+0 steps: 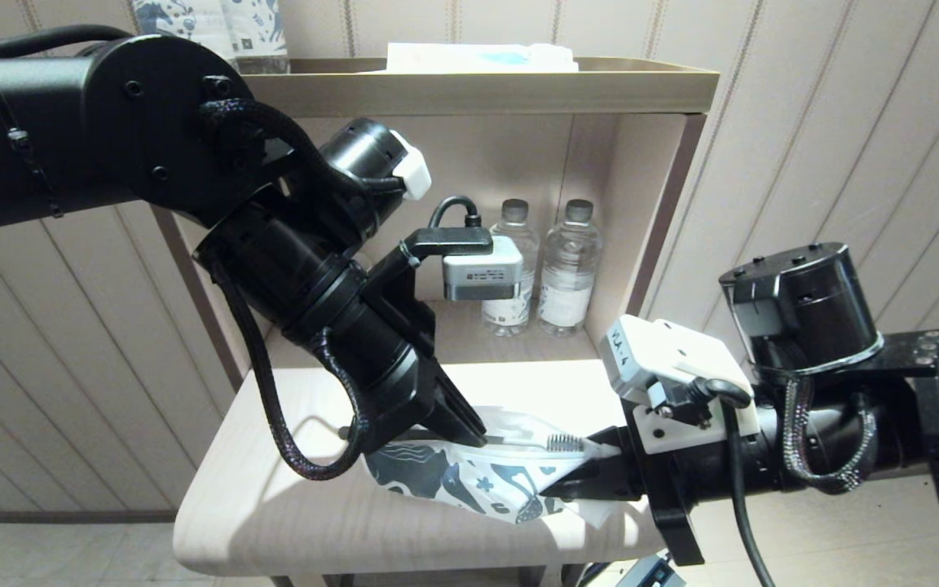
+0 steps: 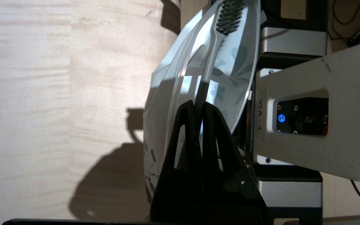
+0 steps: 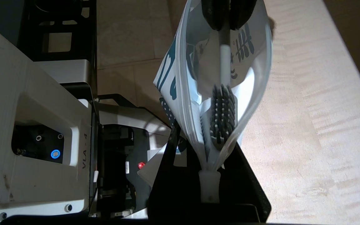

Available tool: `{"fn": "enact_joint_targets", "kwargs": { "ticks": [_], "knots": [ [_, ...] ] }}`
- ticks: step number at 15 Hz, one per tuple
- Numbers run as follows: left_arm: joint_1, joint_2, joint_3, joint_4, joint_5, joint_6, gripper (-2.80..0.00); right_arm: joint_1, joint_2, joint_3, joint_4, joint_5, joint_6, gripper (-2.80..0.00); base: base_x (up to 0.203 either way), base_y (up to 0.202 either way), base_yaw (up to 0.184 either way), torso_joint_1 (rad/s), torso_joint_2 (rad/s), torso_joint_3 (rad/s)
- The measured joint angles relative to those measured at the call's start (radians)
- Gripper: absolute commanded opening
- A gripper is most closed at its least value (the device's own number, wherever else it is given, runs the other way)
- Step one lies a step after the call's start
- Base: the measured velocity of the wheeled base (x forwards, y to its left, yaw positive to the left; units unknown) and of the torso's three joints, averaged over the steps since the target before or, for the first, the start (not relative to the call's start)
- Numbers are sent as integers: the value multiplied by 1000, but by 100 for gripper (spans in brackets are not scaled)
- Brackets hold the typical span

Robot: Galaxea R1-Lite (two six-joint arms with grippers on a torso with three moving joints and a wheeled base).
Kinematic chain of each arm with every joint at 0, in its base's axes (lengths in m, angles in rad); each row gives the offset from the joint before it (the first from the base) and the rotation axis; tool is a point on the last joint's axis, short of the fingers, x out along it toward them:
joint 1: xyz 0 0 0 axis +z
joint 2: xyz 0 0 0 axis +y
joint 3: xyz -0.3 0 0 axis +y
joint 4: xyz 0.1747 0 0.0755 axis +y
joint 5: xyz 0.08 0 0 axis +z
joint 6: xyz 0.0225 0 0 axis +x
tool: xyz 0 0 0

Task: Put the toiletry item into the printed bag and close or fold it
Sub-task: Place the toothbrush in the storage bag

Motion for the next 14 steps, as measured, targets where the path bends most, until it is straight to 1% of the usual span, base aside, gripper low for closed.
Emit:
{"fn": "enact_joint_targets", "kwargs": {
  "ticks": [5,9,12,14],
  "knots": [
    [17,-6,-1,-20,0,-1,-280,-1,2,3,-4,1,1,-280,0,0,0,0,0,0],
    [37,-31,-1,-8,0,-1,-280,-17,7,0,-6,0,1,-280,0,0,0,0,0,0],
    [39,-51,1,-3,1,-1,-280,-20,8,-2,-7,-1,2,-280,0,0,0,0,0,0],
    [39,-61,2,3,2,-1,-280,-20,10,-2,-31,-1,3,-280,0,0,0,0,0,0]
  ]
}}
